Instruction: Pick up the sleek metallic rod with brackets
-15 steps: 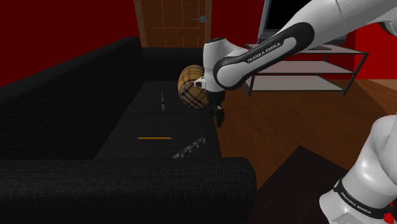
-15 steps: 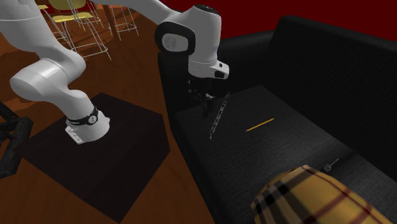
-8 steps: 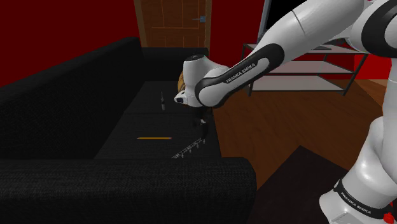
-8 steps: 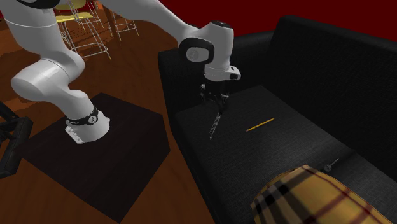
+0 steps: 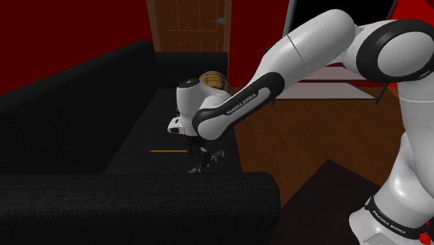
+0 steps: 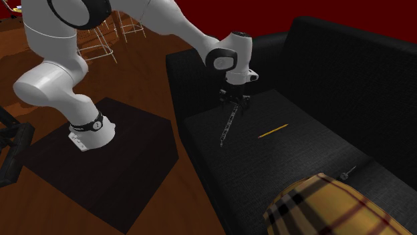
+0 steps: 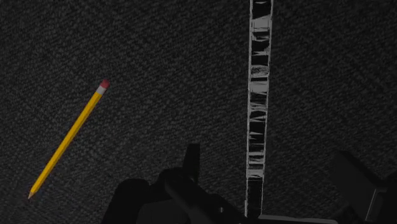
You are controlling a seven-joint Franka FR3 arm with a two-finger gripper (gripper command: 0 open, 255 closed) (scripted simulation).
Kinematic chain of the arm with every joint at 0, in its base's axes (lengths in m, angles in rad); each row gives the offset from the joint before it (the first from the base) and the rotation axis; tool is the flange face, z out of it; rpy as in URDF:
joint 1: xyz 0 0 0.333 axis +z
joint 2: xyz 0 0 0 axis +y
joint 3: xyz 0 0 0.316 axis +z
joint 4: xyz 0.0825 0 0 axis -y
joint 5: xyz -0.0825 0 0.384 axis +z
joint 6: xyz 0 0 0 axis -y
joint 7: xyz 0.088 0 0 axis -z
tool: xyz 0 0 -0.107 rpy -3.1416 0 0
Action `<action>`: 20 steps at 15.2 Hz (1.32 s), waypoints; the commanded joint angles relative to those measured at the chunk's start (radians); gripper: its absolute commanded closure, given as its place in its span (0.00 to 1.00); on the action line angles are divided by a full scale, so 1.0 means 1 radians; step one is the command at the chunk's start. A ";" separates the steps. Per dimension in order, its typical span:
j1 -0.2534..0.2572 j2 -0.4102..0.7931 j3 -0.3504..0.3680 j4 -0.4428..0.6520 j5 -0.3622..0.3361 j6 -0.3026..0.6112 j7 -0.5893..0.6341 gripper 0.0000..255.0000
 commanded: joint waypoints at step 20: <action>0.027 0.101 -0.002 0.026 -0.035 0.079 -0.007 1.00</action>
